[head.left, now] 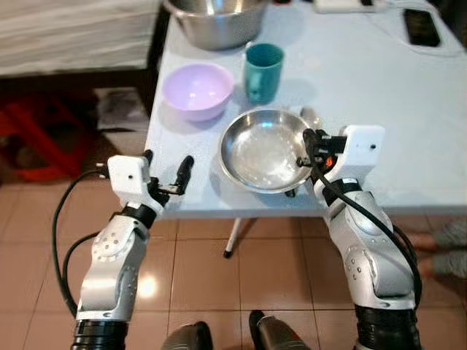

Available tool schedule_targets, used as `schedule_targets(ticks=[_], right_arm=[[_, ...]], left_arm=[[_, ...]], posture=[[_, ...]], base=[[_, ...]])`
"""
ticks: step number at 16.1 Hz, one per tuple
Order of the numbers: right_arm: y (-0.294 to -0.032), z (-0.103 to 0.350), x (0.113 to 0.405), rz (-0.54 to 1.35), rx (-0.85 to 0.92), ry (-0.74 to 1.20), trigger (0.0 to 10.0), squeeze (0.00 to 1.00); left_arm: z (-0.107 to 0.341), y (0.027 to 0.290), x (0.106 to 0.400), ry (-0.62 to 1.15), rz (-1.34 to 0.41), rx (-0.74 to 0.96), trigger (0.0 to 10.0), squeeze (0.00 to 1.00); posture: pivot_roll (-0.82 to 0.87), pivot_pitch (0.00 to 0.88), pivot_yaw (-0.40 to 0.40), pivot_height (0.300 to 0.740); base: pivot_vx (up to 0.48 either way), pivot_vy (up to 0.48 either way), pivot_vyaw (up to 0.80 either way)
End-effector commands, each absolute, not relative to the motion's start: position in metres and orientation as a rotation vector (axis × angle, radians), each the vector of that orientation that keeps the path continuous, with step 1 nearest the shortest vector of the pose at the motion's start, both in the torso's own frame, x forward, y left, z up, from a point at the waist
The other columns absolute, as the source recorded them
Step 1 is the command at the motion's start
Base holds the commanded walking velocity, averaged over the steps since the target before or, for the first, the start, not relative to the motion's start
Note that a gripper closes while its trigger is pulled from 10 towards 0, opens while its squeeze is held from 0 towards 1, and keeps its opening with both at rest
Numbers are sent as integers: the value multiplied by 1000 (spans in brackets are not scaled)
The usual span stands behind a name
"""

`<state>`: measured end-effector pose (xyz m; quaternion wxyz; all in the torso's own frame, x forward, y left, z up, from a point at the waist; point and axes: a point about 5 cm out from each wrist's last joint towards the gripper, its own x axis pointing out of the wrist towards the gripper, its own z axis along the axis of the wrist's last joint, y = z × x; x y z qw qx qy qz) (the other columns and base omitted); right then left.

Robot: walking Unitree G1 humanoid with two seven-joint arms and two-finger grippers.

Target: Setting the table

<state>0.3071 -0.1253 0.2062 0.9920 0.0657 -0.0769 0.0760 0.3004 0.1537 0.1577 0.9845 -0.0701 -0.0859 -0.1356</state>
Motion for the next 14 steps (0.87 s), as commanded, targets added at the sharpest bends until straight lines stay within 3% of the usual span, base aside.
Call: schedule_targets(ticks=[1, 14], right_arm=[[-117, 212, 303, 184, 137, -185, 10000, 0], [-117, 214, 301, 183, 102, -227, 10000, 0]], left_arm=[[153, 160, 299, -158, -244, -133, 10000, 0], [152, 155, 303, -177, -206, -106, 10000, 0]], posture=[[-162, 231, 43, 740], [-155, 206, 42, 740]], base=[[0, 379, -594], [0, 390, 0]])
